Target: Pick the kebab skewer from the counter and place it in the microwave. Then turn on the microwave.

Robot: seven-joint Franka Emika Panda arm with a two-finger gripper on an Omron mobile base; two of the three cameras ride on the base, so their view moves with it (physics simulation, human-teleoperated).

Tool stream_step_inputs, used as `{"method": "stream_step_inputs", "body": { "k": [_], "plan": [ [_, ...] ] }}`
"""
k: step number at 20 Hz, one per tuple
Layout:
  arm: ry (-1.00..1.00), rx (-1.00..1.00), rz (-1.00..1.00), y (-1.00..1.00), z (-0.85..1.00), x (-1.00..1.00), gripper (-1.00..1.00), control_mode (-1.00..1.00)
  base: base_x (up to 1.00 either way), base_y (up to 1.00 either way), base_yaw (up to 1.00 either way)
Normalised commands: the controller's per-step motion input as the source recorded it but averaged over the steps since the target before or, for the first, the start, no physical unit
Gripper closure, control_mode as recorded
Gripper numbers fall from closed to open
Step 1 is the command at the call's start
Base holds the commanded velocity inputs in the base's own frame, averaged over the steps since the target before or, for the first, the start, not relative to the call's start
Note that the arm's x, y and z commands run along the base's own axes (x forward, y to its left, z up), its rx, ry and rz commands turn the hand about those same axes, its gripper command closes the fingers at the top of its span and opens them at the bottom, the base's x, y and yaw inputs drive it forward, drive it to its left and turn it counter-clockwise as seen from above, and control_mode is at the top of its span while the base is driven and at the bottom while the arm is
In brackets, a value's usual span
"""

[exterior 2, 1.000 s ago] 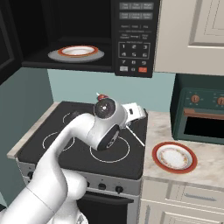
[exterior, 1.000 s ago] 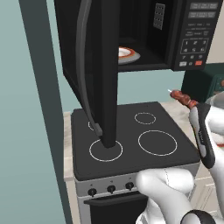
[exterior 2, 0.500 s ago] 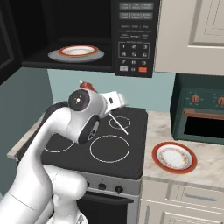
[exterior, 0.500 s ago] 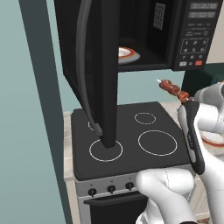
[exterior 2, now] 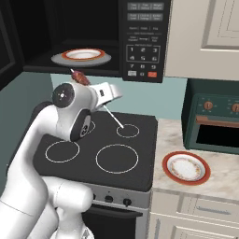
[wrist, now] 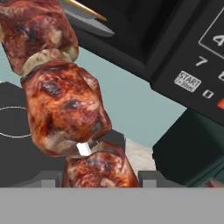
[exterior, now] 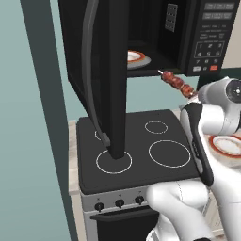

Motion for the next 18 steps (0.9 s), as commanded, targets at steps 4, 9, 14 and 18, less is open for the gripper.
{"method": "stream_step_inputs", "body": {
  "k": [4,9,14,18],
  "plan": [
    [-0.07,-0.02,0.0,0.32,0.39,0.19,1.0,-1.0,0.0,0.0,0.0],
    [-0.01,-0.02,0.0,0.28,0.34,0.23,1.0,-1.0,0.0,0.0,0.0],
    [0.01,0.0,0.01,0.19,0.39,0.25,1.0,-1.0,0.0,0.0,0.0],
    [0.06,0.0,0.03,0.1,0.31,0.34,1.0,-1.0,0.0,0.0,0.0]
  ]
}}
